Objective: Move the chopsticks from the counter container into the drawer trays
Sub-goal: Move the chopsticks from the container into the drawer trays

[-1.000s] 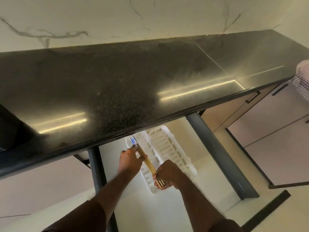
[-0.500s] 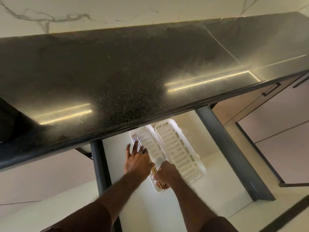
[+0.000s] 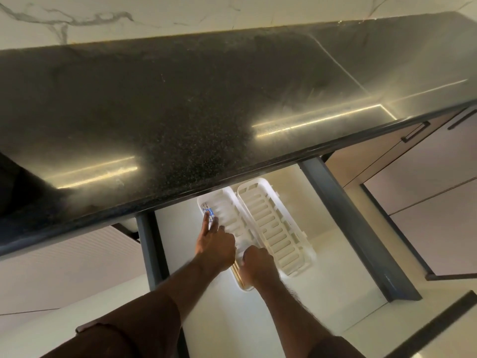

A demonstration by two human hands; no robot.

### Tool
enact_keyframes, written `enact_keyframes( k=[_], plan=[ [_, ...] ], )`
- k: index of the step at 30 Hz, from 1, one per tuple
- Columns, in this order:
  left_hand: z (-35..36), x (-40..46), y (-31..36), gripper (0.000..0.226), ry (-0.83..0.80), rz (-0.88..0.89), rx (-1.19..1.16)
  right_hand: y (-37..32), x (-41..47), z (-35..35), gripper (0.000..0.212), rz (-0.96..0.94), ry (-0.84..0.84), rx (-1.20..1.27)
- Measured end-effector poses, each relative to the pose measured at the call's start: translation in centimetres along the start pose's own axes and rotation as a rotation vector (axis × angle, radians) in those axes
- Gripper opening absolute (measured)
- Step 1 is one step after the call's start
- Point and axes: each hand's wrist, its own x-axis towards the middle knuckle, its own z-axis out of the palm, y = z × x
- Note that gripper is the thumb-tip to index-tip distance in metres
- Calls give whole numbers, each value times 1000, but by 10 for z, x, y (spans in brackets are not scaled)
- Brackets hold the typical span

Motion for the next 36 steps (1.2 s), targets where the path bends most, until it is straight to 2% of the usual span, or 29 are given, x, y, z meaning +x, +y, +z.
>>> enact_keyframes(
  k=[3,9,16,20,25,29,36],
  plan=[
    [-7,-3,1,52,6,17,2,-1,-4,-10,30,-4,26,37],
    [-39,-18,0,41,43,38,-69,-1,-15,-55,25,42,87,125],
    [-96,-72,-8,38,410,-1,-573,-28,-61,-123,27,18,200,207],
    [-137,-112,-19,33,619,-4,-701,-59,-99,-166,26,-103,325,263],
    [-189,-177,-32,30,891,-79,-809,-108,-152,-211,9,-329,482,350],
    [-214,-224,-47,29,994,-119,-861,-144,-183,-231,7,-476,556,413],
    [-233,-286,-110,35,1098,-215,-888,-228,-202,-243,6,-664,515,429]
  ],
)
